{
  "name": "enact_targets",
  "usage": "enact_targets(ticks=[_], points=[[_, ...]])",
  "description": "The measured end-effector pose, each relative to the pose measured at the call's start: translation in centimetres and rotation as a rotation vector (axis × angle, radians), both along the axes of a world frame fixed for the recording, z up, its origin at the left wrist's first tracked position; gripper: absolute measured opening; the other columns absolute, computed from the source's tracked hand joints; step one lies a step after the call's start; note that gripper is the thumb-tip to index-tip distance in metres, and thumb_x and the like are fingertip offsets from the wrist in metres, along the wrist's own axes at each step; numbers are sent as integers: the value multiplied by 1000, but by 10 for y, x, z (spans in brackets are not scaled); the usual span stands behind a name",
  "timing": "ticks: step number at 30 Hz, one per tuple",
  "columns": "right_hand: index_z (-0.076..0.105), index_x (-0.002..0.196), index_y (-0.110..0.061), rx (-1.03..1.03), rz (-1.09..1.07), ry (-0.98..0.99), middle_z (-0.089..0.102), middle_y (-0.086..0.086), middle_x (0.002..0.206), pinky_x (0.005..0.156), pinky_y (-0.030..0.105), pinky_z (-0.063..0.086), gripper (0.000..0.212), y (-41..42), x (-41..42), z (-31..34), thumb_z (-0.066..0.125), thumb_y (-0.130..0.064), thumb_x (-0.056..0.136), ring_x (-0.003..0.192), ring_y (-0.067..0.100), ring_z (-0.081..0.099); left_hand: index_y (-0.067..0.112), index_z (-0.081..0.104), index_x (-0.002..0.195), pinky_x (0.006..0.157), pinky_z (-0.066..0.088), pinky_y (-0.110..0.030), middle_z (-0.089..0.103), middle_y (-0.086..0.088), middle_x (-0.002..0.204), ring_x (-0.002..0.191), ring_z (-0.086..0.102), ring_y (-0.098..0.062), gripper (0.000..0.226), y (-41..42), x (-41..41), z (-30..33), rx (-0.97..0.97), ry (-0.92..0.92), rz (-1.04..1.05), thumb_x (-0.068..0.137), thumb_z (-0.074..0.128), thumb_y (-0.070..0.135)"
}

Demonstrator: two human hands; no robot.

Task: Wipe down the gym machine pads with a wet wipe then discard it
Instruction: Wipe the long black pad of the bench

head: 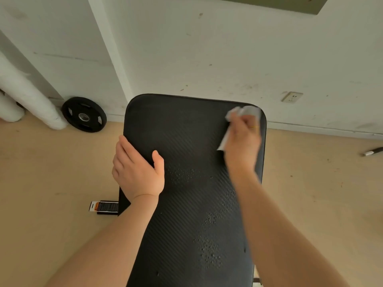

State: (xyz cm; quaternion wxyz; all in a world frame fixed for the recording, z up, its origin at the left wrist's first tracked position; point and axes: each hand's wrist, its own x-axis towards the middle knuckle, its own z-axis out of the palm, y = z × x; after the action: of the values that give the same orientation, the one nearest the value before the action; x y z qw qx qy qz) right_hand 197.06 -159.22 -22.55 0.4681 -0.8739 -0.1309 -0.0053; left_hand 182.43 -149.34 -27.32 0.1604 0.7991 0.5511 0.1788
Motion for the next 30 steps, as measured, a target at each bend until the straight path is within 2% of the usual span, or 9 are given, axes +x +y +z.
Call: enact_targets(ticks=[2,5,9,11,14,19,24,27,30], points=[[60,80,-24,-107,154,-79,54,-11,79,63,17,37,12,15,-30,-6,54,-24,90,71,2,48,2,19,142,101,35,-49,35,-21,143,127,38,-39,74,0,0,0,1,0,1,84,40,42],[60,104,-20,-147,455,-84,53,-12,102,77,17,39,16,16,-52,-13,48,-20,94,83,2,46,2,17,143,102,34,-48,34,-20,143,128,37,-38,72,-1,0,0,-8,-13,-10,87,46,38],[61,69,-21,-42,116,-115,52,-17,70,58,3,34,17,-19,-4,-3,60,-20,86,59,-14,47,2,20,142,100,36,-48,36,-20,143,127,39,-38,75,1,-2,-1,13,-30,-14,82,38,43],[66,85,-11,25,-24,-22,48,-15,79,60,-3,31,11,-38,16,-3,56,-17,89,67,-16,47,2,19,143,99,37,-48,35,-20,143,127,39,-37,76,1,-2,-2,14,-33,-19,82,37,45],[63,104,-2,-40,-20,-13,55,4,97,74,10,30,22,-46,10,-16,47,-2,90,89,8,42,2,19,143,99,37,-49,36,-20,142,127,39,-38,77,1,-2,-3,12,-40,-27,82,37,45],[63,91,-10,17,3,-65,48,-6,78,58,0,33,13,-5,-41,-25,52,-16,91,66,-2,45,3,18,143,100,36,-48,34,-20,144,128,38,-38,74,0,-3,-2,-5,-47,-24,87,48,40],[63,109,-7,-158,531,-217,57,12,102,70,21,27,31,12,-82,-36,42,-4,87,91,11,42,4,16,144,104,33,-44,31,-17,146,131,35,-33,80,1,-5,4,-35,-81,-50,85,50,46],[66,95,-10,-169,261,-250,54,-4,86,70,17,36,18,-12,-48,-20,55,-22,89,78,-1,49,7,13,146,105,34,-42,27,-12,150,135,30,-30,87,5,-18,5,-104,-132,-126,82,54,50],[64,103,-6,-237,95,-263,57,7,97,73,18,33,26,-35,-23,-14,44,-14,88,93,19,53,12,8,147,97,42,-41,26,-6,151,135,33,-27,93,8,-36,2,-222,-161,-172,79,57,52]])
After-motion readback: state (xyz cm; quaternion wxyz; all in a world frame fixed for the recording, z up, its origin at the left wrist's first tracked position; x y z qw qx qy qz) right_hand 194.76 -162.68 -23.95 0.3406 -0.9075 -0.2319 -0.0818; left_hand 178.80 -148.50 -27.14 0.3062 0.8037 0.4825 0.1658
